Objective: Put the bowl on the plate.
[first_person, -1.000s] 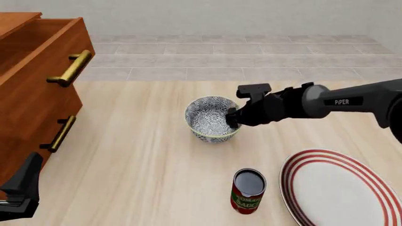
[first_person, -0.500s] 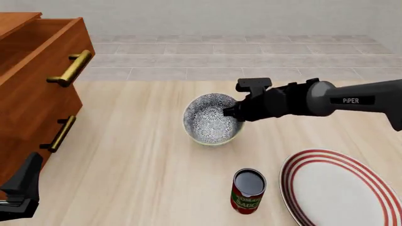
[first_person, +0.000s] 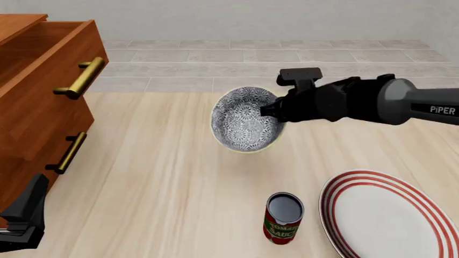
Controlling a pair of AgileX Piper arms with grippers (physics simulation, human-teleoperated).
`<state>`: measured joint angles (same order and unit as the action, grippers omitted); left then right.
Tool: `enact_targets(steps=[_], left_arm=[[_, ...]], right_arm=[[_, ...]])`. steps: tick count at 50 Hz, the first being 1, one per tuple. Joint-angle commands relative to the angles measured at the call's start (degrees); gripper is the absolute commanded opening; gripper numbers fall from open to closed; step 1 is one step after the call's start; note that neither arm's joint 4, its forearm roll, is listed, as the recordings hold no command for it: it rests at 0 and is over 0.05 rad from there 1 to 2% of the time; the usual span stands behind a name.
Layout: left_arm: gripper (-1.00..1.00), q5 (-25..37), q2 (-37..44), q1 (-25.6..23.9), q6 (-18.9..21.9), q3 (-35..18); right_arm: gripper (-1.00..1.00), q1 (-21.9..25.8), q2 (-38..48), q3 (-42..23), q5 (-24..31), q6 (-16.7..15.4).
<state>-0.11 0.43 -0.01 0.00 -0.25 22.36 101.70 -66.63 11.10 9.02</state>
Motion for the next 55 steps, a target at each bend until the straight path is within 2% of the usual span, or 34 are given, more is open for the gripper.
enact_targets(steps=[1, 23, 34, 42, 55], left_arm=[[1.00, 0.0, 0.0, 0.0, 0.0, 0.0], [1.00, 0.0, 0.0, 0.0, 0.0, 0.0], [1.00, 0.0, 0.0, 0.0, 0.0, 0.0], [1.00, 0.0, 0.0, 0.0, 0.0, 0.0], [1.00, 0.0, 0.0, 0.0, 0.0, 0.0]], right_arm=[[-1.00, -1.2, -4.8, 1.0, 0.6, 0.9], [-1.00, -7.2, -18.3, 13.6, -0.4, 2.4], [-1.00, -13.7, -28.3, 21.9, 1.0, 2.9], [-1.00, -17.0, -35.5, 27.6, 2.5, 3.7], [-1.00, -22.7, -48.1, 35.9, 8.0, 5.4]])
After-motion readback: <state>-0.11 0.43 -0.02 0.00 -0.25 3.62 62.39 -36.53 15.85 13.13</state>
